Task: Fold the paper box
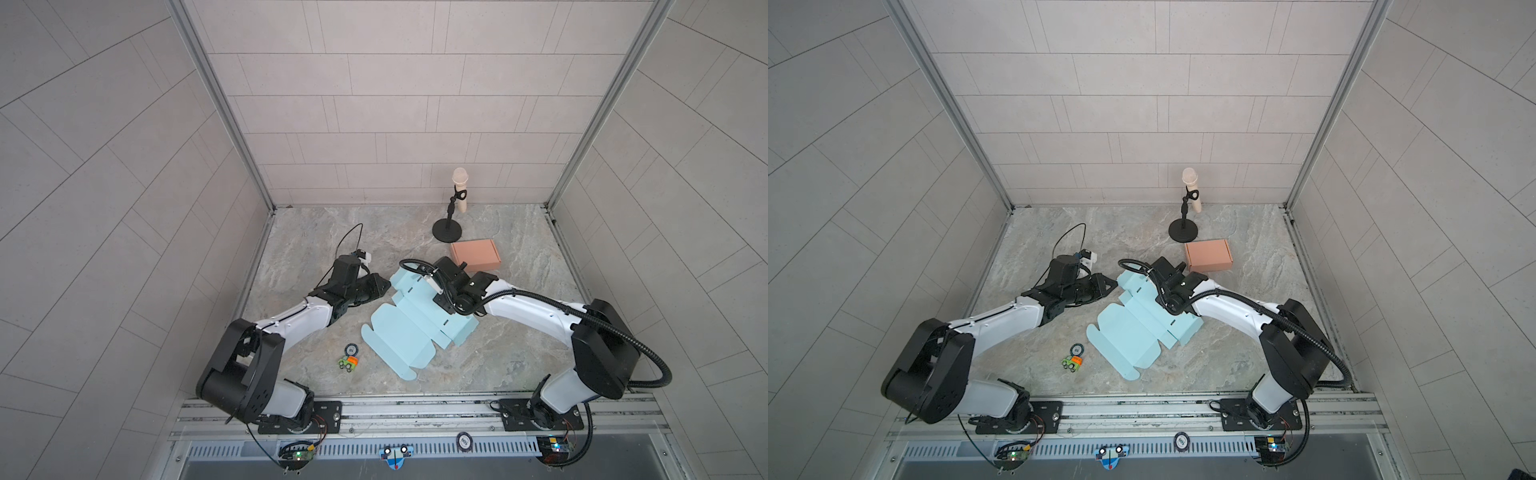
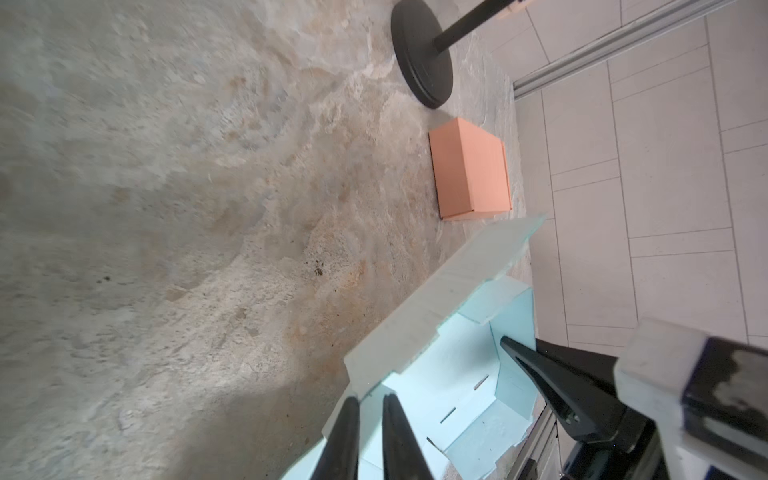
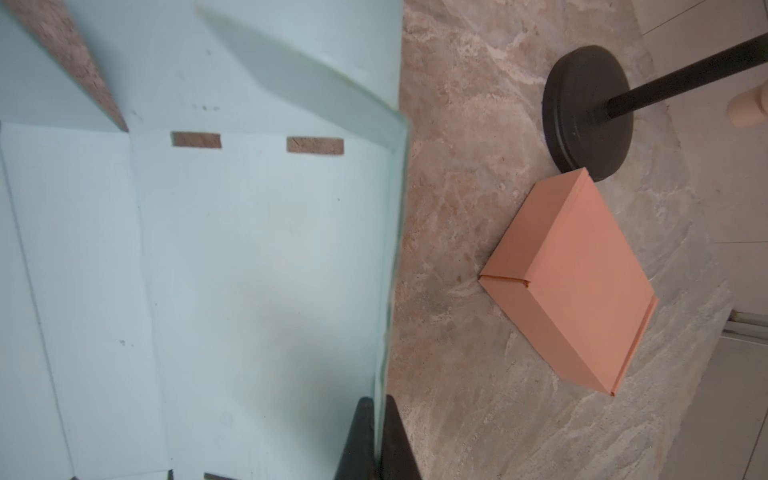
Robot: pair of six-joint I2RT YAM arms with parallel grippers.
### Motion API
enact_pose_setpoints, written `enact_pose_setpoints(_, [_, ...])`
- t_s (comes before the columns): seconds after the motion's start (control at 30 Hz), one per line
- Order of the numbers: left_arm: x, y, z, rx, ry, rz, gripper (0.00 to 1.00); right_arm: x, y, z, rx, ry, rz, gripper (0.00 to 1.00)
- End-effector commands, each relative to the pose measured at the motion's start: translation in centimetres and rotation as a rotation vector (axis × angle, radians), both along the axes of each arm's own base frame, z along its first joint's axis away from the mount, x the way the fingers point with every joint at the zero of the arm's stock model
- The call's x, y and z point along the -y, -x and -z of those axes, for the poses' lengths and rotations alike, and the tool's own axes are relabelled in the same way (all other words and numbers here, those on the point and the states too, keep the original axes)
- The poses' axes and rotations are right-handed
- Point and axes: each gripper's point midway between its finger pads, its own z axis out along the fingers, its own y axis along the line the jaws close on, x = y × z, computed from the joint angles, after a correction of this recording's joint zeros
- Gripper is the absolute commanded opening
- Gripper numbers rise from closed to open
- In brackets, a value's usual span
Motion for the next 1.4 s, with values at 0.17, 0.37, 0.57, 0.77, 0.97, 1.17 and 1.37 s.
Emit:
enact_pose_setpoints(0.17, [-2.8,-3.6,-1.8,0.069,0.067,-0.094,0.16,-0.5,-0.5,-3.5,0.158,0.078,-0.137,0.0])
enact_pose_setpoints(0.37, [-2.3,-7.2,0.4,0.051,0.096,-0.097,0.16,-0.9,-1.0,-3.7,0.206,0.231,-0.211,0.0])
enact_pose_setpoints(0.57, [0.3,-8.0,2.0,0.054,0.14,-0.035,0.16,-2.8,-0.9,-3.8,0.294,0.349,-0.274,0.0])
enact_pose_setpoints(0.77, [2.6,-6.1,3.2,0.054,0.166,0.039,0.19,-3.6,-1.4,-2.7,0.36,0.456,-0.315,0.0])
enact_pose_setpoints(0.97, [3.4,-3.7,4.1,0.03,0.17,0.113,0.2,-3.6,-2.1,-2.8,0.448,0.512,-0.344,0.0])
enact_pose_setpoints(1.17, [3.0,-1.5,4.3,0.041,0.168,0.125,0.21,-4.0,-1.9,-3.1,0.506,0.519,-0.361,0.0])
enact_pose_setpoints(1.37, [2.6,0.7,4.9,0.067,0.146,0.137,0.21,-4.4,-1.0,-3.5,0.55,0.524,-0.394,0.0])
